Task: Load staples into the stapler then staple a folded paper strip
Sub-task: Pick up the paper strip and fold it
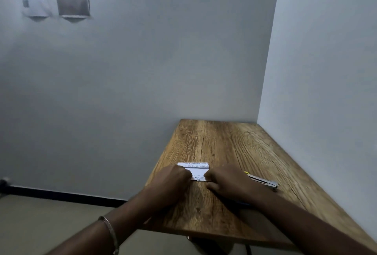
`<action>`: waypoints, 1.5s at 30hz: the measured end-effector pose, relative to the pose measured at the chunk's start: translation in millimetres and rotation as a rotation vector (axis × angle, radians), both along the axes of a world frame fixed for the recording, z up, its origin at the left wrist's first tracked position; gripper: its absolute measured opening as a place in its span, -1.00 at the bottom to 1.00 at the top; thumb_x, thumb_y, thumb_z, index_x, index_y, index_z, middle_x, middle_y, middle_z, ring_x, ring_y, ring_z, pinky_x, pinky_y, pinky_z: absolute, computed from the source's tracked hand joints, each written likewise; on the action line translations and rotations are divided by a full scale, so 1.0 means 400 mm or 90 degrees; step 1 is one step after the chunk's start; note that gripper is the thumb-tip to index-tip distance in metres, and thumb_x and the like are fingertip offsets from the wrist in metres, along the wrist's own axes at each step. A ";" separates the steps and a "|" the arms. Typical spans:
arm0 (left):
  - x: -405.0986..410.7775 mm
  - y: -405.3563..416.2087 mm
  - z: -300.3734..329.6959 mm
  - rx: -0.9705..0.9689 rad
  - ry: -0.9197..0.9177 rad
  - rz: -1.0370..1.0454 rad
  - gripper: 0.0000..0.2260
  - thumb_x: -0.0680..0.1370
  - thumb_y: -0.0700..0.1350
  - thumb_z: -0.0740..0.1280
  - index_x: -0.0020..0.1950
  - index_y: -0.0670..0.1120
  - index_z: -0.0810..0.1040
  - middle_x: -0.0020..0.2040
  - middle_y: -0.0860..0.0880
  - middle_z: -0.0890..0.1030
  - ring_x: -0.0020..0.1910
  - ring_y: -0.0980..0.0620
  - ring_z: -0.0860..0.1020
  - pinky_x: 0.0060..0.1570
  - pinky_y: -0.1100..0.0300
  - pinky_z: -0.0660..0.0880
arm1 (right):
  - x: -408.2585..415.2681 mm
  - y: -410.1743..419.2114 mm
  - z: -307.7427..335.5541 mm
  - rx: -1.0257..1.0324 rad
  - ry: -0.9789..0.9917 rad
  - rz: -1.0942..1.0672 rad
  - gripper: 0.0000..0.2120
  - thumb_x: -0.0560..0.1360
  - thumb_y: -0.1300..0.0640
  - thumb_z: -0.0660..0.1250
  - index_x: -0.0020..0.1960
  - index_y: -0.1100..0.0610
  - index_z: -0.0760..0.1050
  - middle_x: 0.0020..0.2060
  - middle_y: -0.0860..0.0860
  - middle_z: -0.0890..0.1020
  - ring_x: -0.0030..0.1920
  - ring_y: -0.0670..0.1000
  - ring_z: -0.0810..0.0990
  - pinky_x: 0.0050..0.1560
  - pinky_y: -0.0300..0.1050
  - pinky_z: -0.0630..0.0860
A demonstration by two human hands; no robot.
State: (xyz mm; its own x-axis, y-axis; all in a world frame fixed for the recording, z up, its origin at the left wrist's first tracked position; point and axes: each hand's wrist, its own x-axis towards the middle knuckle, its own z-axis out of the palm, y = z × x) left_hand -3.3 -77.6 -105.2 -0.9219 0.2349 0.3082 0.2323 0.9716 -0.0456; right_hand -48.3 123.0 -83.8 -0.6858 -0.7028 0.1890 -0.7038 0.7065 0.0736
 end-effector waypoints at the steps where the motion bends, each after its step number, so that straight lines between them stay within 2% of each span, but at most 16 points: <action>1: -0.003 -0.003 0.003 0.020 -0.004 0.000 -0.77 0.64 -0.05 0.19 0.07 -0.06 0.62 -0.01 -0.03 0.64 -0.10 0.00 0.60 -0.11 0.01 0.57 | -0.006 -0.004 -0.001 -0.016 0.001 -0.005 -0.76 0.55 -0.08 0.29 0.06 0.05 0.58 0.00 0.03 0.68 -0.01 0.12 0.60 -0.01 0.02 0.52; 3: -0.008 -0.006 0.008 0.043 -0.009 -0.003 -0.77 0.63 -0.04 0.23 0.15 -0.03 0.64 0.07 -0.02 0.64 -0.01 0.01 0.59 -0.04 0.03 0.56 | -0.020 -0.011 -0.004 -0.040 -0.009 -0.006 -0.63 0.55 -0.08 0.32 0.30 0.02 0.54 0.16 0.01 0.65 0.15 0.10 0.59 0.06 -0.01 0.48; 4: -0.010 -0.008 0.011 0.049 -0.008 -0.004 -0.77 0.62 -0.03 0.25 0.18 -0.01 0.64 0.11 -0.01 0.63 0.03 0.01 0.59 -0.02 0.04 0.55 | -0.027 -0.016 -0.004 -0.046 -0.012 0.000 -0.65 0.55 -0.06 0.33 0.29 0.02 0.56 0.15 0.02 0.65 0.14 0.10 0.59 0.04 -0.02 0.48; 7: -0.014 -0.018 0.018 0.053 0.003 0.012 -0.77 0.58 0.02 0.31 0.20 0.05 0.64 0.15 0.03 0.60 0.08 0.00 0.58 -0.02 0.07 0.55 | -0.039 -0.026 -0.003 -0.037 0.003 0.019 -0.88 0.53 0.04 0.37 -0.03 0.04 0.66 -0.04 0.02 0.64 -0.05 0.05 0.59 -0.11 -0.02 0.51; 11: -0.020 -0.032 0.021 0.062 -0.015 0.027 -0.79 0.56 -0.01 0.35 0.16 0.01 0.66 0.13 0.01 0.61 0.07 -0.01 0.58 0.00 0.03 0.56 | -0.043 -0.027 -0.004 -0.024 0.022 0.024 -0.87 0.50 0.16 0.37 -0.21 0.08 0.60 -0.14 0.01 0.59 -0.16 0.01 0.56 -0.20 -0.02 0.52; 13: -0.025 -0.037 0.021 0.063 -0.018 0.026 -0.80 0.56 -0.04 0.35 0.15 0.00 0.66 0.12 0.00 0.61 0.06 0.00 0.58 -0.01 0.02 0.56 | -0.046 -0.026 -0.005 -0.022 0.027 0.032 -0.86 0.53 0.15 0.34 -0.19 0.12 0.61 -0.12 0.03 0.59 -0.14 0.02 0.56 -0.16 0.01 0.55; 18: -0.032 -0.046 0.019 0.075 -0.020 0.023 -0.81 0.57 -0.03 0.35 0.15 0.01 0.65 0.10 0.02 0.62 0.02 0.03 0.58 -0.06 0.06 0.58 | -0.053 -0.027 0.002 -0.043 0.002 0.036 -0.84 0.58 0.12 0.29 0.05 0.12 0.64 0.00 0.04 0.63 -0.04 0.04 0.58 -0.05 -0.03 0.55; 23: -0.044 -0.052 0.037 0.106 -0.029 0.019 -0.80 0.61 -0.04 0.30 0.15 -0.02 0.66 0.03 -0.01 0.67 -0.09 0.04 0.62 -0.08 0.05 0.61 | -0.065 -0.031 0.005 -0.062 -0.013 0.021 -0.85 0.59 0.11 0.28 0.03 0.12 0.62 -0.04 0.05 0.65 -0.09 0.01 0.58 -0.04 -0.03 0.57; 28: -0.060 -0.061 0.044 0.148 -0.030 0.016 -0.83 0.59 -0.07 0.33 0.12 -0.04 0.66 0.02 -0.01 0.68 -0.07 0.05 0.62 -0.03 0.08 0.60 | -0.080 -0.034 0.002 -0.125 -0.032 0.007 -0.83 0.59 0.08 0.29 0.09 0.10 0.61 -0.01 0.03 0.67 -0.11 -0.05 0.59 -0.11 -0.19 0.49; 31: -0.067 -0.070 0.038 0.212 -0.029 0.027 -0.87 0.56 -0.05 0.38 0.07 -0.03 0.65 0.02 0.03 0.67 -0.06 0.10 0.60 -0.02 0.16 0.58 | -0.091 -0.034 -0.001 -0.169 -0.058 -0.006 -0.82 0.58 0.09 0.33 0.11 0.10 0.62 0.01 0.00 0.68 -0.11 -0.11 0.58 -0.13 -0.28 0.44; 34: -0.068 -0.085 0.025 0.288 -0.035 0.045 -0.89 0.54 -0.04 0.42 0.03 -0.01 0.65 0.01 0.04 0.67 -0.09 0.18 0.56 -0.13 0.34 0.50 | -0.104 -0.031 -0.005 -0.209 -0.090 -0.025 -0.85 0.55 0.11 0.37 0.08 0.09 0.65 0.00 -0.03 0.69 -0.13 -0.17 0.56 -0.16 -0.34 0.41; 39: -0.070 -0.100 0.009 0.371 -0.031 0.055 -0.86 0.53 -0.08 0.43 0.06 -0.04 0.70 0.04 0.03 0.70 -0.11 0.26 0.54 -0.20 0.48 0.42 | -0.114 -0.023 -0.008 -0.276 -0.167 -0.046 -0.90 0.51 0.14 0.43 0.02 0.05 0.66 -0.07 -0.08 0.68 -0.15 -0.22 0.59 -0.18 -0.34 0.48; 42: -0.071 -0.104 0.003 0.386 -0.029 0.054 -0.83 0.54 -0.10 0.43 0.11 -0.06 0.69 0.07 0.00 0.70 -0.09 0.23 0.57 -0.09 0.43 0.49 | -0.118 -0.022 -0.009 -0.302 -0.200 -0.052 -0.89 0.49 0.16 0.45 0.01 0.05 0.65 -0.14 -0.13 0.65 -0.15 -0.21 0.60 -0.20 -0.36 0.47; 45: -0.074 -0.100 -0.001 0.379 -0.013 0.076 -0.82 0.54 -0.09 0.42 0.12 -0.06 0.67 0.07 -0.01 0.68 -0.05 0.15 0.58 -0.01 0.29 0.54 | -0.124 -0.024 -0.012 -0.330 -0.219 -0.066 -0.88 0.49 0.16 0.45 0.03 0.07 0.65 -0.10 -0.10 0.67 -0.14 -0.21 0.61 -0.19 -0.37 0.47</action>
State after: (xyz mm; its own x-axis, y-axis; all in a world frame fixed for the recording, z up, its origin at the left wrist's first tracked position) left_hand -33.0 -117.7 -105.6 -0.9383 -0.0775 0.3370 0.1154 0.8484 0.5166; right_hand -98.0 113.5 -88.4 -0.8280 -0.5053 0.2430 -0.5516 0.6561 -0.5151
